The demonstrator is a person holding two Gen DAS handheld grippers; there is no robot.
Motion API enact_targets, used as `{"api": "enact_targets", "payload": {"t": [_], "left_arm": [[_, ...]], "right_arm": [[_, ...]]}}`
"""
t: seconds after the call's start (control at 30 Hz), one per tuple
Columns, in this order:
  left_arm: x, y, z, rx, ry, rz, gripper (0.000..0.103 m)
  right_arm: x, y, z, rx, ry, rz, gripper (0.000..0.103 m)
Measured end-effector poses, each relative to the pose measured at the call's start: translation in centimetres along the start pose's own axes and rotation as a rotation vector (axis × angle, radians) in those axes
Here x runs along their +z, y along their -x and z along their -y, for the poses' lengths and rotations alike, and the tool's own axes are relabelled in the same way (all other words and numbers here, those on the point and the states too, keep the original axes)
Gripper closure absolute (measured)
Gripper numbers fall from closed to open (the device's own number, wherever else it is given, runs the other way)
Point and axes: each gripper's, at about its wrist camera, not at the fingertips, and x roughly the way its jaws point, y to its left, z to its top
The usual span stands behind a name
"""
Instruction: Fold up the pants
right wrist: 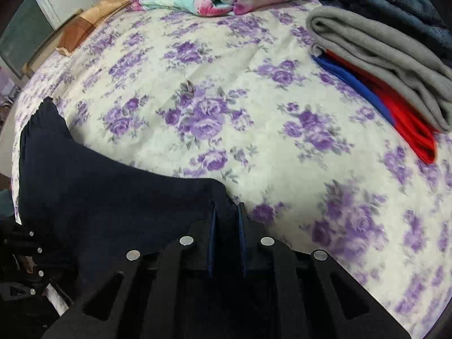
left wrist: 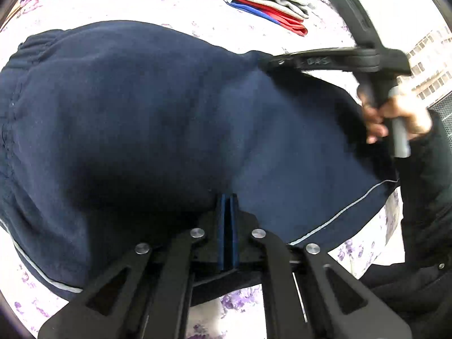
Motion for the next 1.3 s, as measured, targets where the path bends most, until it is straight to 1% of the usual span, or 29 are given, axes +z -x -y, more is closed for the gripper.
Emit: {"api": "enact_targets", "payload": {"t": [0.07, 0.1, 0.13, 0.17, 0.23, 0.27, 0.3, 0.33, 0.37, 0.4, 0.43, 0.47, 0.5, 0.53, 0.57, 0.6, 0.63, 0.67, 0.7, 0.77, 0.83, 0.9, 1.0, 1.03, 1.13, 1.17, 1.23, 1.27, 1.3], "left_arm": [[0.1, 0.0, 0.0, 0.0, -0.006, -0.004, 0.099], [0.2, 0.0, 0.1, 0.002, -0.009, -0.006, 0.099], [0.2, 0.1, 0.0, 0.004, -0.013, -0.008, 0.099], [0.4, 0.3, 0.2, 0.007, -0.019, -0.012, 0.099], [0.9, 0.8, 0.7, 0.014, -0.028, -0.015, 0.099], [1.6, 1.6, 1.2, 0.016, -0.037, 0.003, 0.099], [2.0, 2.0, 2.1, 0.016, -0.046, 0.023, 0.099], [3.0, 2.8, 3.1, 0.005, -0.065, 0.059, 0.099], [3.8, 3.2, 3.7, -0.009, -0.076, 0.079, 0.095], [4.9, 3.2, 4.4, -0.029, -0.082, 0.094, 0.082], [6.0, 2.9, 5.0, -0.042, -0.078, 0.098, 0.074], [7.4, 1.8, 5.5, -0.048, -0.065, 0.09, 0.069], [8.5, 0.7, 5.8, -0.051, -0.056, 0.077, 0.069], [9.6, -0.7, 5.9, -0.056, -0.041, 0.062, 0.072], [10.8, -2.6, 6.2, -0.075, -0.016, 0.033, 0.084], [11.8, -4.3, 6.6, -0.093, 0.0, 0.0, 0.093], [12.5, -5.7, 6.7, -0.088, 0.003, -0.023, 0.097], [13.3, -7.4, 6.8, -0.048, 0.015, -0.039, 0.101], [13.7, -8.5, 6.6, -0.038, 0.03, -0.055, 0.102], [13.7, -8.8, 5.9, -0.05, 0.043, -0.055, 0.102], [13.6, -8.5, 6.0, -0.046, 0.029, -0.051, 0.102], [13.4, -8.5, 6.0, -0.045, 0.028, -0.05, 0.102], [13.5, -8.4, 6.3, -0.048, 0.019, -0.044, 0.102], [13.5, -8.5, 6.2, -0.053, 0.018, -0.044, 0.102], [13.4, -8.6, 5.7, -0.076, 0.025, -0.048, 0.102], [13.5, -8.7, 5.6, -0.081, 0.032, -0.052, 0.102], [13.4, -8.5, 5.8, -0.074, 0.029, -0.05, 0.102], [13.1, -8.1, 6.2, -0.052, 0.012, -0.037, 0.102], [12.8, -7.7, 6.6, -0.031, -0.003, -0.031, 0.102]], "right_arm": [[0.3, 0.1, 0.3, 0.01, -0.017, -0.026, 0.084], [0.4, 0.2, 0.5, 0.01, -0.03, -0.037, 0.073], [0.4, 0.5, 0.5, -0.011, -0.038, -0.036, 0.06], [0.4, 1.0, 0.6, -0.022, -0.039, -0.025, 0.057], [0.1, 3.7, 1.0, -0.017, -0.055, 0.031, 0.057], [-0.1, 5.5, 1.0, -0.014, -0.077, 0.081, 0.057], [-0.4, 8.3, 1.5, -0.014, -0.113, 0.157, 0.051], [-0.8, 10.1, 1.8, -0.025, -0.138, 0.208, 0.038], [-1.5, 12.2, 2.2, -0.057, -0.161, 0.268, 0.032], [-2.4, 13.8, 2.4, -0.101, -0.172, 0.309, 0.028], [-3.6, 15.2, 2.4, -0.164, -0.17, 0.33, 0.028], [-5.1, 16.1, 2.4, -0.218, -0.172, 0.334, 0.028], [-6.4, 16.6, 2.3, -0.247, -0.185, 0.339, 0.028], [-8.6, 17.1, 2.3, -0.267, -0.212, 0.344, 0.028], [-10.7, 17.4, 2.1, -0.263, -0.233, 0.338, 0.03], [-12.7, 17.5, 1.7, -0.243, -0.24, 0.326, 0.048], [-14.2, 17.4, 1.4, -0.223, -0.24, 0.313, 0.069], [-15.4, 17.3, 0.7, -0.205, -0.244, 0.297, 0.075], [-16.9, 16.9, 0.1, -0.173, -0.254, 0.283, 0.075], [-17.7, 15.2, -1.2, -0.116, -0.263, 0.247, 0.075], [-18.5, 12.7, -2.5, -0.051, -0.265, 0.178, 0.076], [-18.7, 10.0, -3.5, -0.034, -0.259, 0.119, 0.077], [-19.7, 7.5, -4.4, -0.038, -0.288, 0.049, 0.078], [-20.4, 6.8, -4.6, -0.039, -0.304, 0.042, 0.078], [-21.1, 7.2, -5.1, -0.046, -0.339, 0.077, 0.078], [-21.1, 7.3, -4.9, -0.031, -0.363, 0.09, 0.077], [-21.6, 7.8, -4.2, 0.049, -0.436, 0.121, 0.066], [-22.1, 8.4, -3.8, 0.079, -0.476, 0.135, 0.065], [-22.7, 9.2, -3.5, 0.086, -0.502, 0.152, 0.063]]}}
